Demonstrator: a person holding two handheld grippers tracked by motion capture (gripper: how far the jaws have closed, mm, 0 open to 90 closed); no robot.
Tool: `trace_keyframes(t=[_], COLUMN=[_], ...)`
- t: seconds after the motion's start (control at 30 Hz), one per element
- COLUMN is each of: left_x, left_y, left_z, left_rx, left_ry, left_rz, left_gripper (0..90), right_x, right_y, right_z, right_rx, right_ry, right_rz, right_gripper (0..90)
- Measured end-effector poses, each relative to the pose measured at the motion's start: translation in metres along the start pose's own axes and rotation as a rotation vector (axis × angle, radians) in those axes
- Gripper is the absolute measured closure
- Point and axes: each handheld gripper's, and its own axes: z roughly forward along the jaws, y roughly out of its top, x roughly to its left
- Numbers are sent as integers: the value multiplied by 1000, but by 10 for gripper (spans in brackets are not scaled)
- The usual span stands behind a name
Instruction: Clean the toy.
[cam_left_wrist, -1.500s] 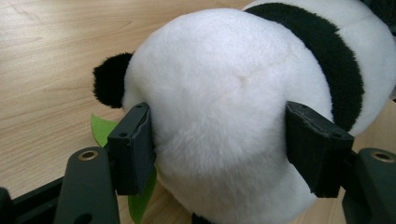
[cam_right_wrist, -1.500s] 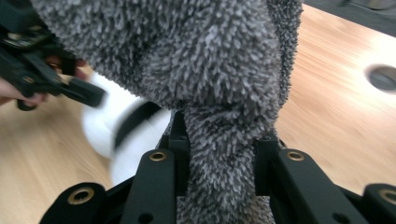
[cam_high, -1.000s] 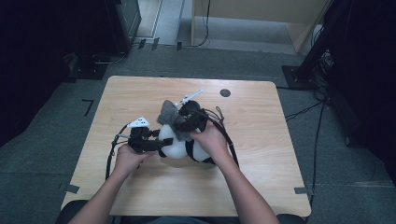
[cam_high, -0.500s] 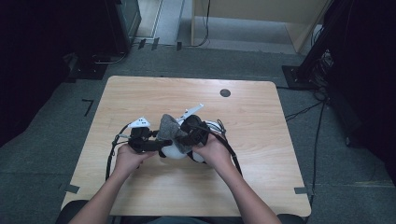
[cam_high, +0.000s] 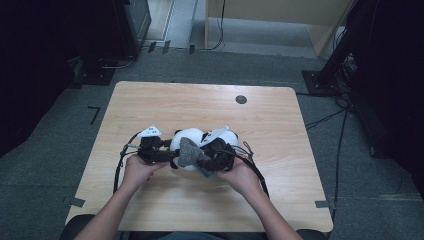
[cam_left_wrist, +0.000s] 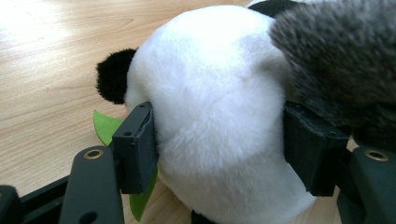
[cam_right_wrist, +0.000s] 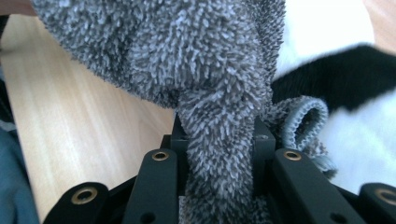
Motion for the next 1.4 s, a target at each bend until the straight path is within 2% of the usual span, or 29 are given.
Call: trace_keyframes(t=[0.17,0.37,0.53,0.73,0.87,1.1,1.27,1.4], left_x=[0,-1,-1,-2,-1,0,0,1], left_y=[0,0,0,0,0,0,-1,-2], left_z=[0,1,1,2,2,3,3,2], left_rx=[1,4,9,7,7,5,6,4], left_ry=[-4,-3,-1,0,5,13,16,14], left_rz=[-3,-6,0,-1,-2,-3,-1,-1], left_gripper=[336,349,355,366,373,382,383,383], right_x=[-2,-1,-9,-24,-35,-62,-78,-87], right_y=[-14,-27,-41,-59,-69,-83,-91,-97], right_z=[-7,-22,-35,-48,-54,-55,-56,-67], right_rx=[-12,-6,-33,-69,-87,-118,-123,-147], right_ry=[16,-30,-50,-72,-104,-150,-198,-249], right_rz=[23,43,84,148,181,260,303,356], right_gripper=[721,721,720,717,714,714,715,718])
